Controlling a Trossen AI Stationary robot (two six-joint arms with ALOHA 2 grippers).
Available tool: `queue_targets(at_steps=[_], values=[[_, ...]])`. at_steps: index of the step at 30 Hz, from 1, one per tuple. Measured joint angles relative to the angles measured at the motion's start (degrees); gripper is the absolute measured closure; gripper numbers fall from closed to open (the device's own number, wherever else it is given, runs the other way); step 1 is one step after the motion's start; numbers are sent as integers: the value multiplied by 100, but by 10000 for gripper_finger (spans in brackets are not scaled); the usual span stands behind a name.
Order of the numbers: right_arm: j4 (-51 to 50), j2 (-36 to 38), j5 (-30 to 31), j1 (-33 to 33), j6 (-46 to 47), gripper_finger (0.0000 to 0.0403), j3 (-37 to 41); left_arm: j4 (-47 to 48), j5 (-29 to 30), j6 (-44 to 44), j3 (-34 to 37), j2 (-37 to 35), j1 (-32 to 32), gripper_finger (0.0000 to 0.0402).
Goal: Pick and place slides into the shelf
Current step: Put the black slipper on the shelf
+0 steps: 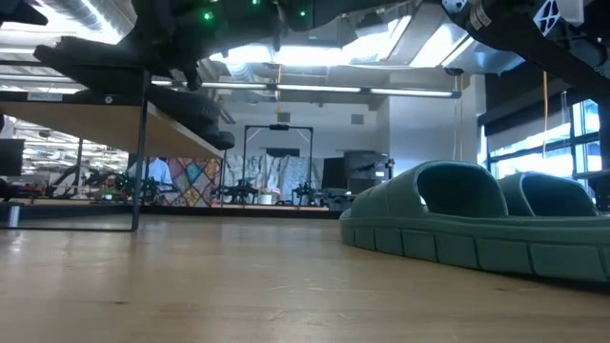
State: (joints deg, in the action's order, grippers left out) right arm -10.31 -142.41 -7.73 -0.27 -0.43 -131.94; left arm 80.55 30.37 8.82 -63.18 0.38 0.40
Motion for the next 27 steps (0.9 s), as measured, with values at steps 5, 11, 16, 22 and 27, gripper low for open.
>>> queue_targets(at_steps=[5,11,16,22,27], values=[[-3,-1,4,2,-134,366,11,-1,0,0,0,0,-1,401],[45,-13,13,2,-290,334,24,0,0,0,0,0,-2,401],[95,-14,11,2,-286,314,24,0,0,0,0,0,-2,401],[103,-13,11,2,-286,267,23,0,0,0,0,0,0,401],[-290,-10,29,2,-290,224,-303,0,0,0,0,0,-1,401]])
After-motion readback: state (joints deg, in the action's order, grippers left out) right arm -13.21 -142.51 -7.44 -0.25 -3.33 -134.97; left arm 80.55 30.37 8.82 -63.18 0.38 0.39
